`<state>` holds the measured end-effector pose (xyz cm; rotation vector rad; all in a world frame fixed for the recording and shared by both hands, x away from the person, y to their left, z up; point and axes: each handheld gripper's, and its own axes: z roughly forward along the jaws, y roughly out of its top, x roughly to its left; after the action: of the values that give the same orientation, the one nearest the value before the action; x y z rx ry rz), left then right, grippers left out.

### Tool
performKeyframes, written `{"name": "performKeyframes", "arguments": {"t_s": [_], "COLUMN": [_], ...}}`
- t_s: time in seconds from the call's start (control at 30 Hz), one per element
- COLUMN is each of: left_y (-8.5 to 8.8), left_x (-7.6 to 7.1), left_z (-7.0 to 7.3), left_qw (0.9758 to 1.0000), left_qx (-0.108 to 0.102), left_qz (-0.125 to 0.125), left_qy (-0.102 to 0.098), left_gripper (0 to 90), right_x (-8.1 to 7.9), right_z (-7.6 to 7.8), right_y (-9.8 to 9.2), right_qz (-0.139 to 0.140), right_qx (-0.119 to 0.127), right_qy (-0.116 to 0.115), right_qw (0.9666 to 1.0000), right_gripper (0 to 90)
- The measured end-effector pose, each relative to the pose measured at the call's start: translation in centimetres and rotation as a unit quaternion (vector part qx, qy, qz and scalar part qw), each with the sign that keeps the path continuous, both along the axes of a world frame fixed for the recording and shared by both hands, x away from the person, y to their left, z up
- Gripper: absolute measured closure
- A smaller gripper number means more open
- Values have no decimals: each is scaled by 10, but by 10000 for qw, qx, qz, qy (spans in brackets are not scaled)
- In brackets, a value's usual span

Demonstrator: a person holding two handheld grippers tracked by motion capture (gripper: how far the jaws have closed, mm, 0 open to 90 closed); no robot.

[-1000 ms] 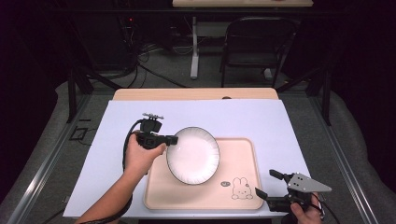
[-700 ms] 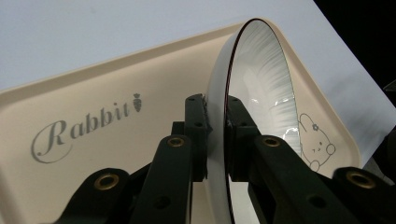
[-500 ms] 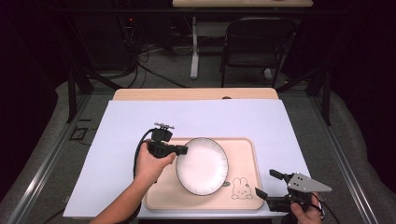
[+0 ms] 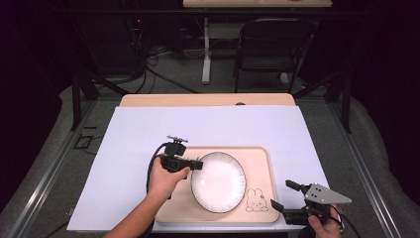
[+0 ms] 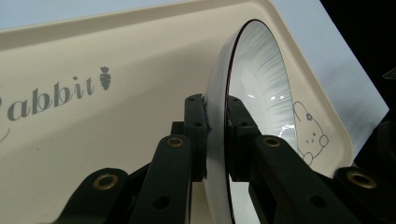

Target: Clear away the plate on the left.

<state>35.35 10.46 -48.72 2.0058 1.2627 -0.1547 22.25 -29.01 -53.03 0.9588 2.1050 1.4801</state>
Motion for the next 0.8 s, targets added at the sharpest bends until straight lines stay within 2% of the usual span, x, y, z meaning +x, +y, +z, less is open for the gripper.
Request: {"name": "performKeyframes", "arguments": {"t_s": [0.47,0.8], "left_y": [8,18], "left_x": [-1,0], "left_z": [-16,-33], "left_qw": [9996,9989], "left_qx": [109,17], "left_qz": [242,418], "left_qy": [10,195], "left_gripper": [841,844], "right_x": [0,0], "right_z": [0,0], "right_y": [0,0], "right_qz": [-2,1], "right_qx": [-4,-5], "right_qy": [-17,-20], "right_qw": [10000,10000], "right_gripper": [148,149]}}
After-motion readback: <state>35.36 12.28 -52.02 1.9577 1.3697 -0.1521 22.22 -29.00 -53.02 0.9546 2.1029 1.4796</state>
